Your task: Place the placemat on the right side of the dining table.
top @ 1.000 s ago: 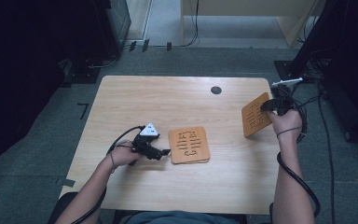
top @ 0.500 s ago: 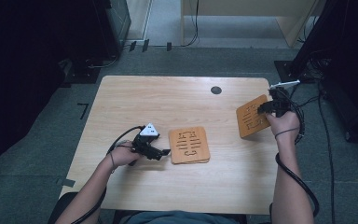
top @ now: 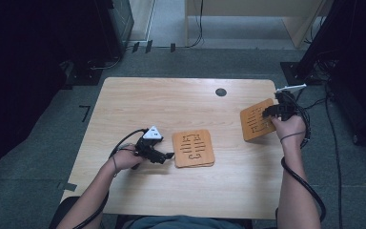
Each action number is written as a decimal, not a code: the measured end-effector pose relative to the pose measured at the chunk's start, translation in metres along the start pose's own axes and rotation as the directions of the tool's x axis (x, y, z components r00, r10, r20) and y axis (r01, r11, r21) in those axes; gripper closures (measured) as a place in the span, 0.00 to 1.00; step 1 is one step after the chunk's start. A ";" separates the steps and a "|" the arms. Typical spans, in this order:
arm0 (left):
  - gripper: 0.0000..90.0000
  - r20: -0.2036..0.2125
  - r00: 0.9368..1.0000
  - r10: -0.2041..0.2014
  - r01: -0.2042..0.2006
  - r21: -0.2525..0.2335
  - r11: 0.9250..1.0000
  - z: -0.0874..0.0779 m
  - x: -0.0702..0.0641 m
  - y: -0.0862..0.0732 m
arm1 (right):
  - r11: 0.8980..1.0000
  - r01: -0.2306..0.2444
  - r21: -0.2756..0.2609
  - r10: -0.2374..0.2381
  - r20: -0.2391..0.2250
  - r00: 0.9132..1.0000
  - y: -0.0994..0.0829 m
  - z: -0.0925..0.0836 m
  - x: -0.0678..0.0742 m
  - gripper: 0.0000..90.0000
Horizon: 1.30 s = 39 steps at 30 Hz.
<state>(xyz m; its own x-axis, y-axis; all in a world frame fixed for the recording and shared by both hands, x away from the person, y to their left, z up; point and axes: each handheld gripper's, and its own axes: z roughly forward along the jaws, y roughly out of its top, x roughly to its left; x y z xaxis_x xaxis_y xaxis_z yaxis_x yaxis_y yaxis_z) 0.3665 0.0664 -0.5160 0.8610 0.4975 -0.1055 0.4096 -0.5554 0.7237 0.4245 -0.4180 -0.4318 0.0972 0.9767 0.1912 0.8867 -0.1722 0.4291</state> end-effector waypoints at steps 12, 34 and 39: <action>0.12 -0.001 1.000 0.002 -0.002 0.000 1.000 0.000 0.000 0.000 | 1.000 -0.015 0.013 0.015 -0.011 1.000 -0.003 0.009 -0.006 0.58; 0.12 -0.002 1.000 0.008 -0.008 0.003 1.000 0.000 0.000 0.000 | 0.999 -0.014 0.040 0.015 -0.036 0.999 -0.007 0.026 -0.013 0.45; 0.12 -0.003 1.000 0.008 -0.008 0.004 1.000 0.000 0.000 0.000 | 0.999 -0.018 0.037 0.019 -0.049 0.999 -0.009 0.030 -0.017 0.43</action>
<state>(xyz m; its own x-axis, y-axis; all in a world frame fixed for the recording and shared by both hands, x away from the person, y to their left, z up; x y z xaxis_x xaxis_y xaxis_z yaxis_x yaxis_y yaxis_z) 0.3662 0.0664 -0.5160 0.8636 0.4947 -0.0974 0.4034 -0.5619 0.7222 0.4286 -0.4291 -0.4649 0.0922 0.9658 0.2423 0.9010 -0.1846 0.3927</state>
